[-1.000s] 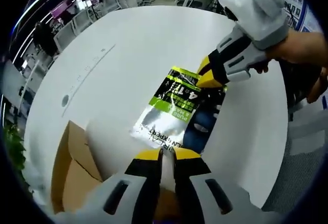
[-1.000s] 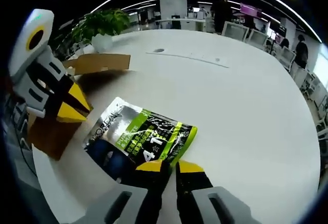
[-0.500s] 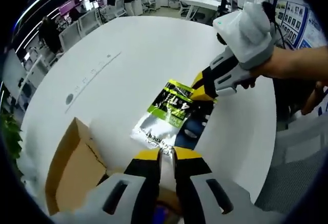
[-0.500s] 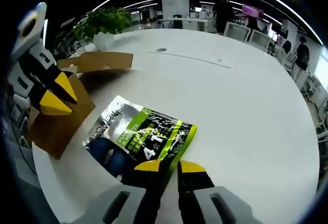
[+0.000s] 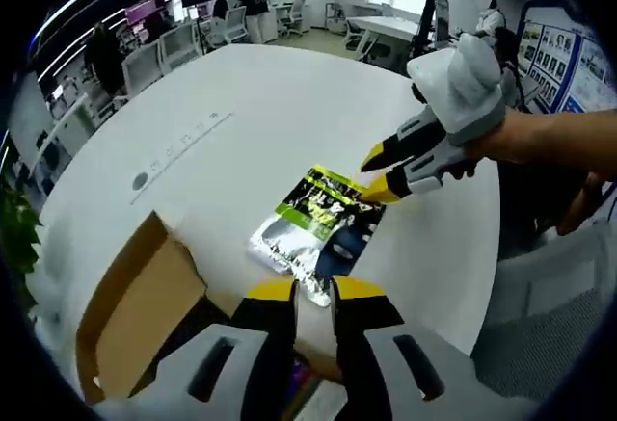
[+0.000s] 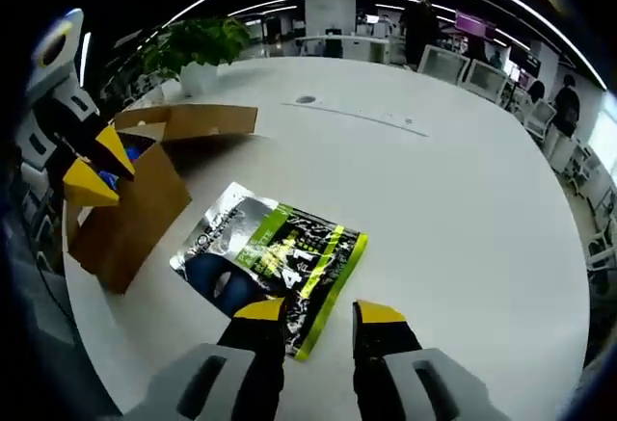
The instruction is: Operate the shoe box by opening the lid, removing the specified soft item, and placing it in the target area until the item is outside and the box remains undamaged.
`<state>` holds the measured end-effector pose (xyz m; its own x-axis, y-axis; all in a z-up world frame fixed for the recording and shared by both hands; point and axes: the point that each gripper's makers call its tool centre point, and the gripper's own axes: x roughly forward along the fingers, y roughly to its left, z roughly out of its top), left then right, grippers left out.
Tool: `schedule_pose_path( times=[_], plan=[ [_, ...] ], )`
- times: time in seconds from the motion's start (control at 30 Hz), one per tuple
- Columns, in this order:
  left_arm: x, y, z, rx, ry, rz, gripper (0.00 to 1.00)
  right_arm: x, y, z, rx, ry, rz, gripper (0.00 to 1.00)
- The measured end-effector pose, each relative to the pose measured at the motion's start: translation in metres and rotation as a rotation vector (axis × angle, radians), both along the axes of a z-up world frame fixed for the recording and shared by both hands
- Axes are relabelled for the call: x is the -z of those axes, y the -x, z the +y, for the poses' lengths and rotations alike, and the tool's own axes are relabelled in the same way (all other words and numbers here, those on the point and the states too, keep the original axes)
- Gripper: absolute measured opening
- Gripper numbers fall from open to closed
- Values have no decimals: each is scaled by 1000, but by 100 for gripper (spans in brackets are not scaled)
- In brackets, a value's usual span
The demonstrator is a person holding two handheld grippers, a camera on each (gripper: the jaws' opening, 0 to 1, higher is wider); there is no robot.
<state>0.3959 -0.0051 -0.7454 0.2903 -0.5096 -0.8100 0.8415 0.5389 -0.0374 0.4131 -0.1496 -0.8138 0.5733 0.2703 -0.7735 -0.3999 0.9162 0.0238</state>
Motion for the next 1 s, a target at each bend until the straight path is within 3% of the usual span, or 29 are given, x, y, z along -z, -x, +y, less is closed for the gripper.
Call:
schedule_pose_path(
  times=[0.4, 1.0],
  plan=[
    [-14, 6, 27, -60, 39, -14, 19, -23, 13, 5, -50, 28, -24, 36],
    [-11, 8, 103, -200, 40, -4, 19, -49, 27, 38, -134, -9, -49, 42]
  ],
)
